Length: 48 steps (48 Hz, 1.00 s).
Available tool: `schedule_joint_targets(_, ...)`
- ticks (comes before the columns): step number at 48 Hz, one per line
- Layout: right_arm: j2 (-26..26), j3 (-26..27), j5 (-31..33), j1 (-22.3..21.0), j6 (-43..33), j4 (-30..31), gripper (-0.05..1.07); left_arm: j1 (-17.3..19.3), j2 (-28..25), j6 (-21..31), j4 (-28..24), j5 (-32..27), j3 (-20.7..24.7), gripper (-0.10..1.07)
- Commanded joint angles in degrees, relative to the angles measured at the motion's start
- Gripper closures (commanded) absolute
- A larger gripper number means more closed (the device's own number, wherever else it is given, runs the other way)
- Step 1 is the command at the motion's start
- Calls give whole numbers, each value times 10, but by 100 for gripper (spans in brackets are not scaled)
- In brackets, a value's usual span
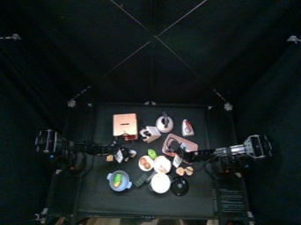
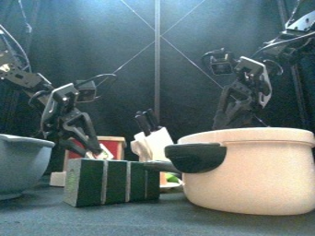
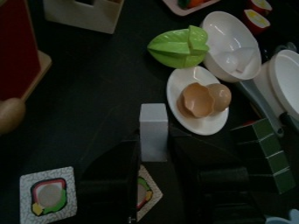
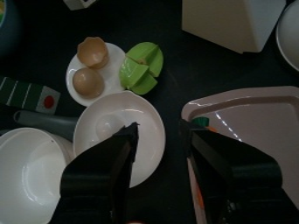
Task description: Place white sushi piece below drawer
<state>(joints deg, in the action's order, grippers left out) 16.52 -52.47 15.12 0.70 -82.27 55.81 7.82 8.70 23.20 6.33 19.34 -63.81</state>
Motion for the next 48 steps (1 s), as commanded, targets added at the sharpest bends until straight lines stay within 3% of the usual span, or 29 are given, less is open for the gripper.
schedule_joint_targets(1,4,4,1,-1,-1,-4,22,6,3,-1,6,1,6,30)
schedule_joint_targets(18,2,0,4,-1,3,-20,22,22,-1,0,11,-33,10,8)
schedule_joint_targets(48,2,-4,42,-1,2,-40,22,23,7,-3,-3,-33,11,8)
